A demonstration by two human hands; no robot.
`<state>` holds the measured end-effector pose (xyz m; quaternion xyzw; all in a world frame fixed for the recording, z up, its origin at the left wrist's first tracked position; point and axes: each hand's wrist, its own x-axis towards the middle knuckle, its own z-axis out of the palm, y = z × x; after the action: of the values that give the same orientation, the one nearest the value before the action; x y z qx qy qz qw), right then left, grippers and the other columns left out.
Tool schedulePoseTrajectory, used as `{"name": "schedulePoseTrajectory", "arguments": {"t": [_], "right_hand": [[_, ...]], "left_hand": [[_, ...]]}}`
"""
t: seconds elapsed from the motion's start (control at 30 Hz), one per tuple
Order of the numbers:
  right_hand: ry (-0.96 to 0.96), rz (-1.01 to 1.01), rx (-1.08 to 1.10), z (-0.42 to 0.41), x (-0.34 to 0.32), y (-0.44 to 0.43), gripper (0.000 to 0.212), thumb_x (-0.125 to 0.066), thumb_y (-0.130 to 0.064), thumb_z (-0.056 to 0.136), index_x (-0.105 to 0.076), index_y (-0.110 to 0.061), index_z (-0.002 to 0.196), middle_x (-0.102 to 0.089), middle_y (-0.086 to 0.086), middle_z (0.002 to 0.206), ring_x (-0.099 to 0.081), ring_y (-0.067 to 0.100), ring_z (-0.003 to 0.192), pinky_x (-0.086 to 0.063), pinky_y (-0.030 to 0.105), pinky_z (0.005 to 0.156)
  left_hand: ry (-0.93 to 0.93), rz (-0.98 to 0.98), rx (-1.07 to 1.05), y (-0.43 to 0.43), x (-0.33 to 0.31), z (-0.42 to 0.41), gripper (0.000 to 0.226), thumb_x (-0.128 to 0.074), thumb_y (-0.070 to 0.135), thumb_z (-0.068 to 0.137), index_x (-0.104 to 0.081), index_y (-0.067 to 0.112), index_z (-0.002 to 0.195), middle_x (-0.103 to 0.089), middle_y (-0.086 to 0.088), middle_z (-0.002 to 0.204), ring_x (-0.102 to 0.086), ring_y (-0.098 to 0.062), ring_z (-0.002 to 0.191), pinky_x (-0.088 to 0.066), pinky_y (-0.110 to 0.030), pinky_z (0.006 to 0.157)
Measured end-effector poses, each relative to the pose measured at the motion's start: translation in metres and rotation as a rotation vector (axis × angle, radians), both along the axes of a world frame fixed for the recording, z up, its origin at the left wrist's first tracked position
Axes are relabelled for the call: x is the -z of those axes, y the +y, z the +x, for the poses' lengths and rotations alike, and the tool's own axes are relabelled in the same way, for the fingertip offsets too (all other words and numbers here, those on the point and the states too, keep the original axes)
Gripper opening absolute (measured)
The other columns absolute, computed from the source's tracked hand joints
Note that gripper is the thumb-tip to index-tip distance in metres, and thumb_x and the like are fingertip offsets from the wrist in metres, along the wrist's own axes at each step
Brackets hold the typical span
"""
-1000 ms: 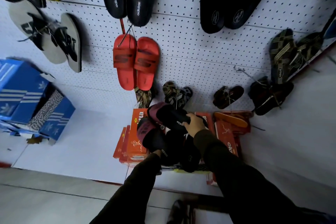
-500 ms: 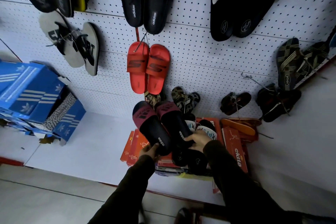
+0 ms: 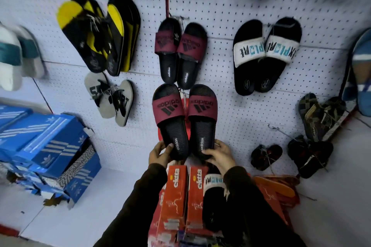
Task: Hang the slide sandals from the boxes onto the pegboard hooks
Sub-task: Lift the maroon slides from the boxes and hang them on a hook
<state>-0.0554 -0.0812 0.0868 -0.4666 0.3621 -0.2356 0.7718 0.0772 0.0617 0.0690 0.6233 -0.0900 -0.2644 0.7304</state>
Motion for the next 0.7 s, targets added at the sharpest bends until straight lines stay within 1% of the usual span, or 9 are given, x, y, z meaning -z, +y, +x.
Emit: {"name": "schedulePoseTrajectory", "arguments": {"t": [0.07, 0.17, 0.23, 0.3, 0.37, 0.4, 0.5, 0.6, 0.7], "right_hand": [[-0.073, -0.049, 0.011, 0.014, -0.02, -0.004, 0.058, -0.064, 0.019, 0.077, -0.05, -0.001, 0.13, -0.063, 0.019, 0.128, -0.065, 0.032, 0.108, -0.059, 0.034, 0.075], [-0.152, -0.132, 0.047, 0.038, -0.047, -0.01, 0.059, -0.067, 0.017, 0.076, -0.049, 0.0, 0.13, -0.059, 0.02, 0.135, -0.063, 0.037, 0.117, -0.058, 0.043, 0.086], [-0.199, -0.175, 0.065, 0.053, -0.066, -0.013, 0.06, -0.069, 0.016, 0.075, -0.049, 0.001, 0.13, -0.059, 0.019, 0.136, -0.063, 0.038, 0.118, -0.059, 0.04, 0.084], [-0.25, -0.209, 0.063, 0.065, -0.087, -0.015, 0.06, -0.069, 0.014, 0.076, -0.048, 0.002, 0.131, -0.059, 0.018, 0.136, -0.062, 0.038, 0.119, -0.061, 0.032, 0.075], [-0.309, -0.235, 0.061, 0.078, -0.107, -0.017, 0.059, -0.067, 0.015, 0.077, -0.048, 0.003, 0.131, -0.059, 0.019, 0.135, -0.062, 0.038, 0.121, -0.062, 0.03, 0.072], [-0.331, -0.251, 0.064, 0.085, -0.116, -0.019, 0.058, -0.067, 0.015, 0.077, -0.049, 0.003, 0.13, -0.059, 0.021, 0.135, -0.061, 0.039, 0.121, -0.062, 0.032, 0.073], [-0.385, -0.272, 0.076, 0.106, -0.143, -0.025, 0.057, -0.065, 0.017, 0.077, -0.048, 0.005, 0.129, -0.058, 0.025, 0.134, -0.061, 0.042, 0.12, -0.062, 0.033, 0.073], [-0.425, -0.265, 0.069, 0.123, -0.168, -0.031, 0.058, -0.062, 0.018, 0.079, -0.045, 0.007, 0.133, -0.058, 0.026, 0.134, -0.062, 0.04, 0.117, -0.063, 0.029, 0.067], [-0.432, -0.249, 0.076, 0.136, -0.18, -0.037, 0.056, -0.06, 0.021, 0.079, -0.045, 0.01, 0.132, -0.058, 0.031, 0.132, -0.062, 0.035, 0.108, -0.062, 0.027, 0.061]], "left_hand": [[-0.063, -0.055, -0.004, -0.005, -0.02, 0.016, 0.039, -0.058, 0.006, 0.091, -0.054, -0.001, 0.129, -0.06, -0.013, 0.113, -0.063, -0.017, 0.083, -0.058, -0.013, 0.057], [-0.162, -0.107, -0.02, -0.01, -0.051, 0.042, 0.041, -0.058, 0.008, 0.091, -0.053, -0.002, 0.131, -0.061, -0.013, 0.114, -0.066, -0.012, 0.081, -0.058, -0.014, 0.058], [-0.217, -0.135, -0.022, -0.013, -0.07, 0.059, 0.038, -0.058, 0.007, 0.091, -0.055, -0.002, 0.128, -0.061, -0.013, 0.111, -0.069, -0.003, 0.072, -0.059, -0.016, 0.061], [-0.263, -0.154, -0.03, -0.015, -0.091, 0.076, 0.036, -0.059, 0.008, 0.09, -0.056, 0.0, 0.126, -0.062, -0.012, 0.113, -0.068, -0.01, 0.079, -0.059, -0.023, 0.069], [-0.301, -0.179, -0.038, -0.019, -0.112, 0.093, 0.038, -0.06, 0.008, 0.09, -0.056, 0.0, 0.127, -0.062, -0.014, 0.118, -0.065, -0.018, 0.085, -0.058, -0.031, 0.075], [-0.318, -0.191, -0.04, -0.021, -0.121, 0.101, 0.04, -0.059, 0.007, 0.09, -0.054, -0.001, 0.129, -0.062, -0.016, 0.12, -0.065, -0.014, 0.081, -0.059, -0.03, 0.074], [-0.377, -0.226, -0.035, -0.029, -0.149, 0.123, 0.041, -0.057, 0.007, 0.092, -0.052, -0.003, 0.131, -0.062, -0.018, 0.123, -0.067, 0.001, 0.07, -0.059, -0.016, 0.061], [-0.397, -0.25, -0.035, -0.039, -0.175, 0.138, 0.04, -0.057, 0.008, 0.092, -0.053, 0.0, 0.131, -0.062, -0.012, 0.115, -0.066, 0.002, 0.07, -0.058, -0.015, 0.057], [-0.367, -0.252, -0.029, -0.048, -0.19, 0.152, 0.041, -0.057, 0.006, 0.092, -0.053, -0.001, 0.131, -0.057, -0.009, 0.106, -0.062, -0.007, 0.073, -0.059, -0.021, 0.057]]}}
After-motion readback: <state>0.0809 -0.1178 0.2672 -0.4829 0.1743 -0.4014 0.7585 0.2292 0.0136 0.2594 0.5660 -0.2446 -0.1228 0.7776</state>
